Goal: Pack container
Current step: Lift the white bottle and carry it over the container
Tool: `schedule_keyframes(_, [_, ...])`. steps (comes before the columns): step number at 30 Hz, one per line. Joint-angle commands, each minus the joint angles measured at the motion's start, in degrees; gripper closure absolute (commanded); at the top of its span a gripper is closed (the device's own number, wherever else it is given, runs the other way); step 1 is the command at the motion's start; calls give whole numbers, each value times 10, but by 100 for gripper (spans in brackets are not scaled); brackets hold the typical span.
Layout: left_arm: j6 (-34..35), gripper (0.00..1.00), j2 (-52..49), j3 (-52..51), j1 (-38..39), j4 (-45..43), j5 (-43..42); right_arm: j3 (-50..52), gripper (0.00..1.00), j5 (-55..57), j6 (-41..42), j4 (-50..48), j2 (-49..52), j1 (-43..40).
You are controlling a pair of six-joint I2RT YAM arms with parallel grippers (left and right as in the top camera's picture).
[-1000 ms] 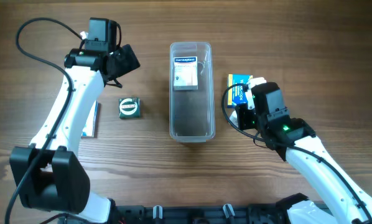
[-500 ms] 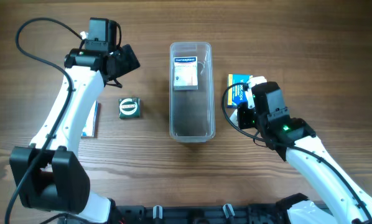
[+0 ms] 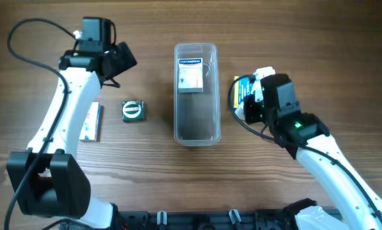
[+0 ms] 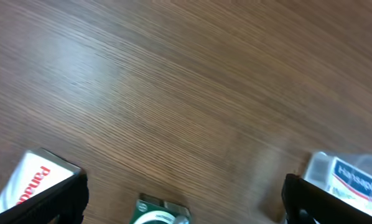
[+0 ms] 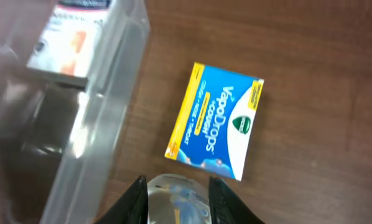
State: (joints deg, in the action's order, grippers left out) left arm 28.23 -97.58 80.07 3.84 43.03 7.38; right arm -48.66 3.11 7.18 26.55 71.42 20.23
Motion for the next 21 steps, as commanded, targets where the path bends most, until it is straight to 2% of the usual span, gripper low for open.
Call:
schedule_keyframes(1, [8,0,11,5,-23,-4,-3,-59,73,4,-12,13,3,2])
schedule_keyframes(11, [8,0,11,5,-46,-8,-3,-182,73,-43,-27,83,2,15])
schedule_keyframes(21, [8,0,11,5,-46,-8,-3,-226,73,-42,-23,96,3,121])
